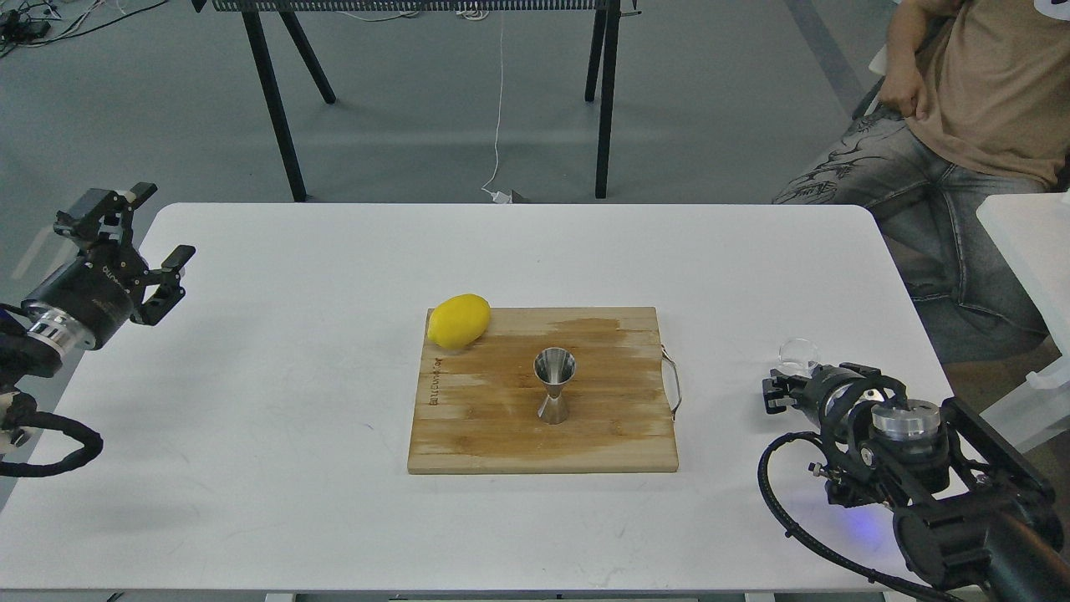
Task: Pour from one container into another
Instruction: 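Close the right gripper around the clear glass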
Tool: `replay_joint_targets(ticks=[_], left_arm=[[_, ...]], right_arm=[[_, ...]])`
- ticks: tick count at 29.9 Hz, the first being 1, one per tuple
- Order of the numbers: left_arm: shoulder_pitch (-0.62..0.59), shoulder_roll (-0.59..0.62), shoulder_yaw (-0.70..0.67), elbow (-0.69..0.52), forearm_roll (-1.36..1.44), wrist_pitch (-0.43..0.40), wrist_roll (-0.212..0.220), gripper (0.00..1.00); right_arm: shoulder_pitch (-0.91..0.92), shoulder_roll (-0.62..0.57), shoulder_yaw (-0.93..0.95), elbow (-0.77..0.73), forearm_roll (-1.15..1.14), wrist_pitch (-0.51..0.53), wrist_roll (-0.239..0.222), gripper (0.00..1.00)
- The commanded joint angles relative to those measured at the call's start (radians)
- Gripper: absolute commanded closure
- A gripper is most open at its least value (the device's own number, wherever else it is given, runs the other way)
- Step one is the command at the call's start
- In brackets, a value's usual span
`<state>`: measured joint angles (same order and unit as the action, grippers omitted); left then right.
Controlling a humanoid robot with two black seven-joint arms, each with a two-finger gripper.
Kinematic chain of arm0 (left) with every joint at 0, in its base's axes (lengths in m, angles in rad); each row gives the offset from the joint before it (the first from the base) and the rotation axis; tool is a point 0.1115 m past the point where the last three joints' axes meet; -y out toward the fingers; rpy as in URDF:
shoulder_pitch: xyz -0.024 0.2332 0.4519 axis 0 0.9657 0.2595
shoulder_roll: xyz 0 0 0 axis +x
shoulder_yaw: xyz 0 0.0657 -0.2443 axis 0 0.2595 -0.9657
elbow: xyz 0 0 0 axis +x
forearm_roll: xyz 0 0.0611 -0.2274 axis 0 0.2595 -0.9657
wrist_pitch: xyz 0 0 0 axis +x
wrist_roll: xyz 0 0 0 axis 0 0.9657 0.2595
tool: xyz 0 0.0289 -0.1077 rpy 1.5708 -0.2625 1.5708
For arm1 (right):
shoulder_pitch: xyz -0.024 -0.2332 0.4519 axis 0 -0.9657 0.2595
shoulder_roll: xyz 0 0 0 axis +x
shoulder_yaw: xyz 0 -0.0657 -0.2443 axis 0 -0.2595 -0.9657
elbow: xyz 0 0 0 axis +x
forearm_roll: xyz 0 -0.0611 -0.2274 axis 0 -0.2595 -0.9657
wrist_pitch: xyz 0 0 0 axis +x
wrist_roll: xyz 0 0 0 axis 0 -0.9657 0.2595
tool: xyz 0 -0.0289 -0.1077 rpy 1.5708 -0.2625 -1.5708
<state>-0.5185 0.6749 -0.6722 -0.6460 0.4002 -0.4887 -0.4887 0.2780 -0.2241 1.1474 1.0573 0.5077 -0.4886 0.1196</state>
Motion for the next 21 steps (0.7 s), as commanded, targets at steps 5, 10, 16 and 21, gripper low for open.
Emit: replay_joint_targets(ticks=[5, 10, 16, 21], left_arm=[[0.0, -0.002, 0.0, 0.0, 0.0, 0.0, 0.0, 0.05], [0.0, -0.002, 0.0, 0.0, 0.0, 0.0, 0.0, 0.05], [0.0, -0.002, 0.0, 0.002, 0.0, 0.0, 0.0, 0.05], [0.0, -0.002, 0.0, 0.002, 0.0, 0.0, 0.0, 0.05]], right_arm=[[-0.002, 0.0, 0.0, 0.001, 0.0, 0.0, 0.0, 0.56], [-0.003, 0.0, 0.0, 0.001, 0.0, 0.0, 0.0, 0.57], [-0.006, 0.0, 0.0, 0.009, 0.0, 0.0, 0.002, 0.58], [-0.007, 0.0, 0.0, 0.013, 0.0, 0.0, 0.003, 0.59]])
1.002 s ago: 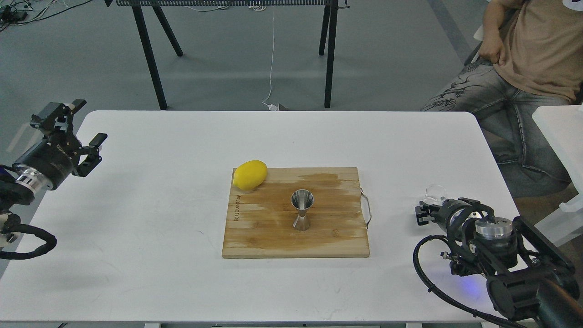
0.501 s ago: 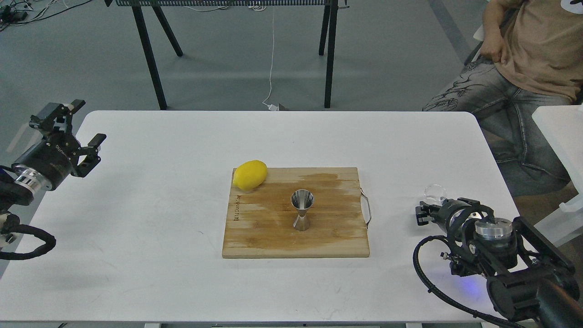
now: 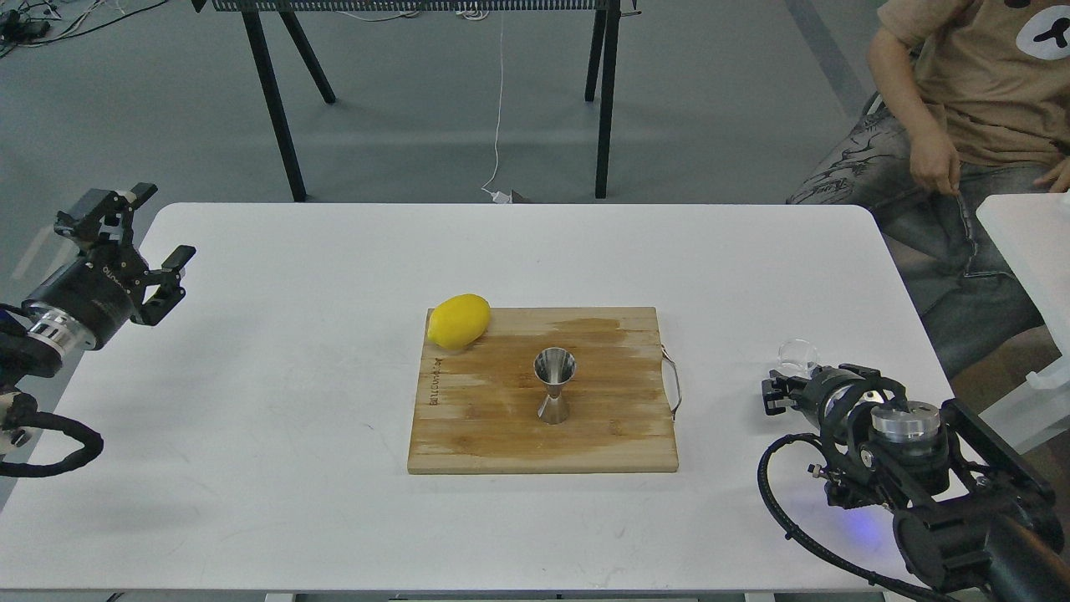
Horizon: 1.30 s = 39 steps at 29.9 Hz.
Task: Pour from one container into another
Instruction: 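Close the right gripper around the clear glass, then lift the glass with the right gripper and carry it above the jigger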
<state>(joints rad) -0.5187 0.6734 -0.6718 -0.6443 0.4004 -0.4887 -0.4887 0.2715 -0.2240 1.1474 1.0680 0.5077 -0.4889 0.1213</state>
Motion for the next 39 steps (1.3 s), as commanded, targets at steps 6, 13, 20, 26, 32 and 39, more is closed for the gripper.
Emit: replay_joint_targets(ticks=[6, 13, 20, 26, 32, 39], left_arm=[[0.0, -0.002, 0.0, 0.0, 0.0, 0.0, 0.0, 0.05], [0.0, -0.002, 0.0, 0.0, 0.0, 0.0, 0.0, 0.05], [-0.001, -0.002, 0.0, 0.0, 0.0, 0.0, 0.0, 0.05], [-0.001, -0.002, 0.0, 0.0, 0.0, 0.0, 0.0, 0.05], [-0.003, -0.002, 0.0, 0.0, 0.0, 0.0, 0.0, 0.05], [-0.003, -0.002, 0.0, 0.0, 0.0, 0.0, 0.0, 0.05]], right_arm=[[0.0, -0.001, 0.005, 0.01, 0.0, 0.0, 0.004, 0.59], [0.0, -0.003, 0.011, 0.027, -0.001, 0.0, 0.009, 0.59], [0.012, -0.02, 0.014, 0.101, -0.023, 0.0, 0.014, 0.59], [0.028, -0.025, 0.009, 0.21, -0.193, 0.0, 0.014, 0.59], [0.055, -0.014, -0.021, 0.317, -0.412, 0.0, 0.008, 0.59], [0.112, 0.008, -0.15, 0.382, -0.606, 0.0, 0.011, 0.59]])
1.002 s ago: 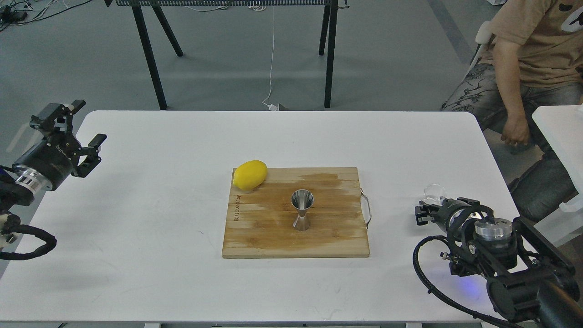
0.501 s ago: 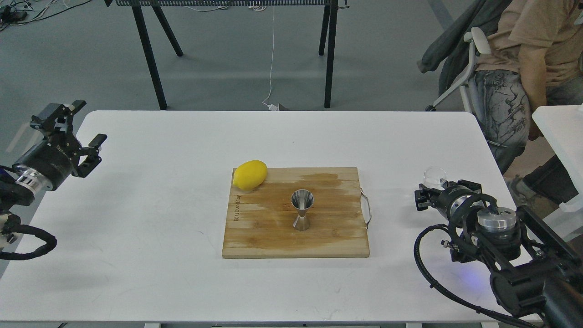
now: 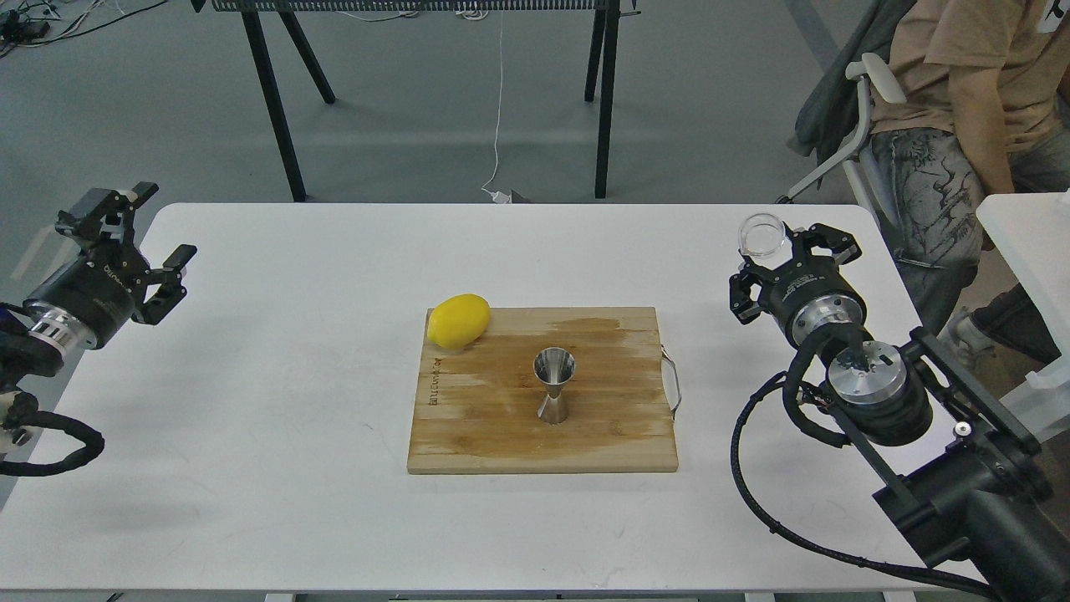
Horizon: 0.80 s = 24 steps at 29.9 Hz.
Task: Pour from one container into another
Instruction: 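Lift the glass with the right gripper and carry it above the jigger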
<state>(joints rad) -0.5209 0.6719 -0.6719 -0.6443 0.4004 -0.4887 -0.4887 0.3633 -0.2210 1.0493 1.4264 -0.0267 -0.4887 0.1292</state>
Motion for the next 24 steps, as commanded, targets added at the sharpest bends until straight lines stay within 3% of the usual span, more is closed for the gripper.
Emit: replay_joint_targets(ticks=[1, 24], left_arm=[[-0.001, 0.0, 0.0, 0.0, 0.0, 0.0, 0.0, 0.05], [-0.001, 0.0, 0.002, 0.0, 0.001, 0.0, 0.0, 0.05]], right_arm=[[0.025, 0.005, -0.069, 0.031, -0.091, 0.0, 0.003, 0.59], [0.072, 0.042, -0.411, 0.072, -0.509, 0.0, -0.003, 0.6]])
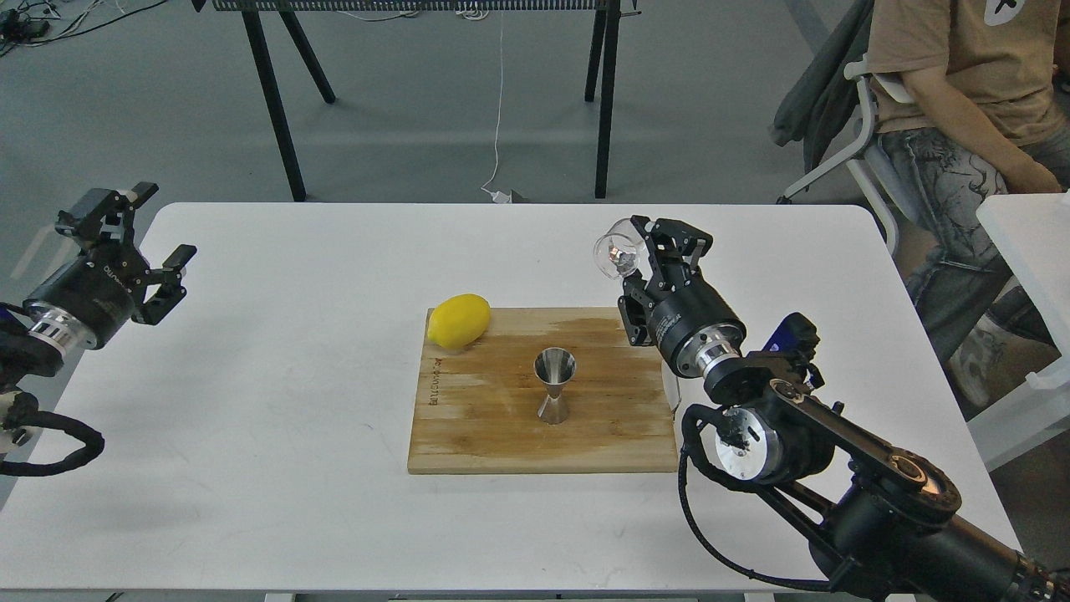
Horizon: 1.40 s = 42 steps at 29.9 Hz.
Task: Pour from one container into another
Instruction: 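Lift the glass with the right gripper and carry it above the jigger, then tilt the glass with the right gripper to pour into the jigger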
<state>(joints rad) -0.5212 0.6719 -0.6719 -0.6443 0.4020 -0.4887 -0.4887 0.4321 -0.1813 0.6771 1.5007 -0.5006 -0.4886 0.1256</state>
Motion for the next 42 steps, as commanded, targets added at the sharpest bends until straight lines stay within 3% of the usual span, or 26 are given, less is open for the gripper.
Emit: replay_joint_targets(ticks=[1, 15, 42], left_arm=[[0.0, 0.0, 0.002, 0.0, 0.0, 0.0, 0.0, 0.05], [0.0, -0.005, 0.002, 0.0, 0.001, 0.0, 0.0, 0.05], [0.0, -0.006, 0.002, 0.014, 0.0, 0.0, 0.0, 0.05]], right_arm=[[0.005, 0.005, -0.051, -0.002, -0.044, 0.0, 0.0, 0.6], [0.017, 0.023, -0.157, -0.014, -0.191, 0.0, 0.0, 0.6], [0.034, 0.025, -0.201, -0.063, -0.234, 0.0, 0.006, 0.6]])
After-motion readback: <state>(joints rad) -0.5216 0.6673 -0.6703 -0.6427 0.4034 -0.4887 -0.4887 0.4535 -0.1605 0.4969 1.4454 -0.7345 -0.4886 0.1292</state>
